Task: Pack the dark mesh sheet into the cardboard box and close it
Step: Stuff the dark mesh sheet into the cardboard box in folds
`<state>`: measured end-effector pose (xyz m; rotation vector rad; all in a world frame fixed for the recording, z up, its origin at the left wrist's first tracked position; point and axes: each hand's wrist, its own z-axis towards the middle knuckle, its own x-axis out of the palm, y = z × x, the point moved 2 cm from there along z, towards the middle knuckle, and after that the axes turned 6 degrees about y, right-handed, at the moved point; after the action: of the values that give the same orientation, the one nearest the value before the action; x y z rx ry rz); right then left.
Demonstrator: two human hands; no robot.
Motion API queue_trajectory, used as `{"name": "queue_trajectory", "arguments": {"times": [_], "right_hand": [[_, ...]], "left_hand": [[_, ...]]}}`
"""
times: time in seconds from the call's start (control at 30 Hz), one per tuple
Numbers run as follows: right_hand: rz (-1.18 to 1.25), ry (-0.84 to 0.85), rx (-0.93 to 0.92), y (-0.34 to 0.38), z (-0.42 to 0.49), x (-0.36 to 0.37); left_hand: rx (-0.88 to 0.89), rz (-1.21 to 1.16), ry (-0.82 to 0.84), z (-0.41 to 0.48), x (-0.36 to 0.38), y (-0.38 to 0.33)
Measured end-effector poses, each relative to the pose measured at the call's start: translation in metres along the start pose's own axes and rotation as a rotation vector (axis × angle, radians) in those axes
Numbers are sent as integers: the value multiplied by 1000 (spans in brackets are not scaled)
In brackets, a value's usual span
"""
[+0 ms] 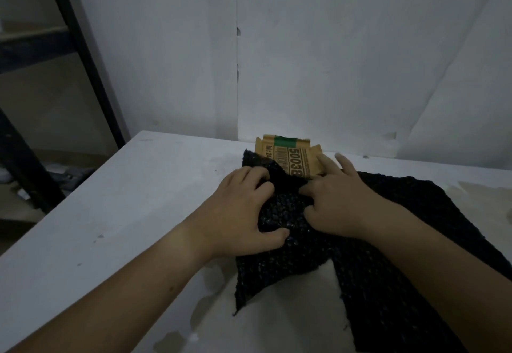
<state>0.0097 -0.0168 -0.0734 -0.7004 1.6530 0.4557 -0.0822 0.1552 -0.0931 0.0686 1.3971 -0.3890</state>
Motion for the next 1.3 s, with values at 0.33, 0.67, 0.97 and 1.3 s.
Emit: {"name": "queue_trajectory", "arguments": {"times": [0.33,0.67,0.97,1.3], "right_hand": [[8,262,83,9,21,2],[115,-328,-16,1,-12,2],[238,-98,-22,-1,8,19],[263,-71,-61,-1,7,21]], "left_hand": [[-67,64,26,4,1,-1],[-44,138,-2,3,-5,-6],[-149,-586,-57,2,-7,23],[-114,13,4,22,-18,10]]}}
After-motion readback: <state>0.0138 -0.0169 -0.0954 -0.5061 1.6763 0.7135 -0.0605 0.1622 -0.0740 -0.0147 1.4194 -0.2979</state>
